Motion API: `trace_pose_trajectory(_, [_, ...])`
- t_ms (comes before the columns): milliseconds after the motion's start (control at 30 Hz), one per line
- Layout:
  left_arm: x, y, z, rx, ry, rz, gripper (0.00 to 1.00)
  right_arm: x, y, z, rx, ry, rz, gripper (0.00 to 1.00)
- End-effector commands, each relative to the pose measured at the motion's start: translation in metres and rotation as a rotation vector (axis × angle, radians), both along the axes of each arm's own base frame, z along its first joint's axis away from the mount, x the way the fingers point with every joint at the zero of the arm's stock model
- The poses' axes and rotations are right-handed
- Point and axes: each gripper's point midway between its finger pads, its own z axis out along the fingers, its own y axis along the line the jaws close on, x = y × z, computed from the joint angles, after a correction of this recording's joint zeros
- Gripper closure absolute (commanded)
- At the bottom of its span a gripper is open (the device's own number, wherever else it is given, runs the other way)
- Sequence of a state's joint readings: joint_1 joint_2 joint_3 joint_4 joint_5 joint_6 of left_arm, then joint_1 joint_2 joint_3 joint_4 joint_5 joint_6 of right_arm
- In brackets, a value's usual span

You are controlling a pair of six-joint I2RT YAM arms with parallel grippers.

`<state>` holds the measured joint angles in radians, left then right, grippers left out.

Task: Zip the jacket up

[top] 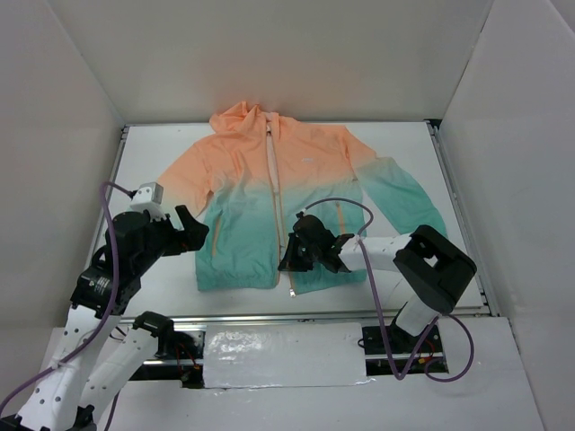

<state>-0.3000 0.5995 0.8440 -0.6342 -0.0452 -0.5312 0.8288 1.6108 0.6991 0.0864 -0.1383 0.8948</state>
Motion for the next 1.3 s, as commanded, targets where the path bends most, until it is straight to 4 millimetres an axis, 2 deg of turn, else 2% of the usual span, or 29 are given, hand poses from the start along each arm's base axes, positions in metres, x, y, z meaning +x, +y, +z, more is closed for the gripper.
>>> trace_pose_trajectory(0, [0.005, -0.007, 0.006, -0.029, -0.026, -0.022, 0.01, 0.01, 0.009, 0.022, 0.042, -0.062, -0.001, 1.0])
trace_pose_trajectory(200, [0.005, -0.01, 0.007, -0.035, -0.033, -0.036, 0.01, 0.008, 0.019, 0.032, 0.103, -0.073, 0.027, 1.0])
trace_pose_trajectory(233, [0.005, -0.01, 0.007, -0.035, -0.033, -0.036, 0.01, 0.008, 0.016, 0.027, 0.081, -0.057, 0.024, 0.99])
trace_pose_trajectory(267, [0.005, -0.01, 0.006, -0.031, -0.027, -0.036, 0.01, 0.008, 0.016, 0.026, 0.07, -0.054, 0.022, 0.93])
trace_pose_trajectory(300, [0.004, -0.011, 0.006, -0.03, -0.024, -0.04, 0.01, 0.008, 0.015, 0.023, 0.062, -0.049, 0.017, 0.82])
trace_pose_trajectory(367, [0.004, -0.013, 0.005, -0.035, -0.023, -0.052, 0.01, 0.007, 0.014, 0.021, 0.067, -0.047, 0.012, 0.67])
trace_pose_trajectory(400, [0.004, -0.013, 0.006, -0.036, -0.027, -0.054, 0.01, 0.004, 0.01, 0.017, 0.06, -0.042, 0.009, 0.5])
trace_pose_trajectory(500, [0.004, -0.014, 0.006, -0.036, -0.029, -0.058, 0.01, 0.004, 0.01, 0.013, 0.061, -0.04, 0.012, 0.39])
trace_pose_trajectory(667, [0.003, -0.016, 0.006, -0.039, -0.031, -0.074, 0.01, 0.009, 0.015, 0.008, 0.059, -0.034, 0.007, 0.39])
trace_pose_trajectory(800, [0.002, -0.016, 0.007, -0.04, -0.039, -0.077, 0.01, 0.011, 0.015, -0.003, 0.025, -0.005, -0.015, 0.42])
trace_pose_trajectory(1067, [0.001, -0.018, 0.008, -0.045, -0.044, -0.086, 0.01, 0.016, 0.006, -0.018, -0.033, 0.021, -0.083, 0.67])
trace_pose_trajectory(1267, [0.001, -0.018, 0.008, -0.048, -0.046, -0.088, 0.01, 0.018, 0.008, -0.027, -0.054, 0.04, -0.095, 0.72])
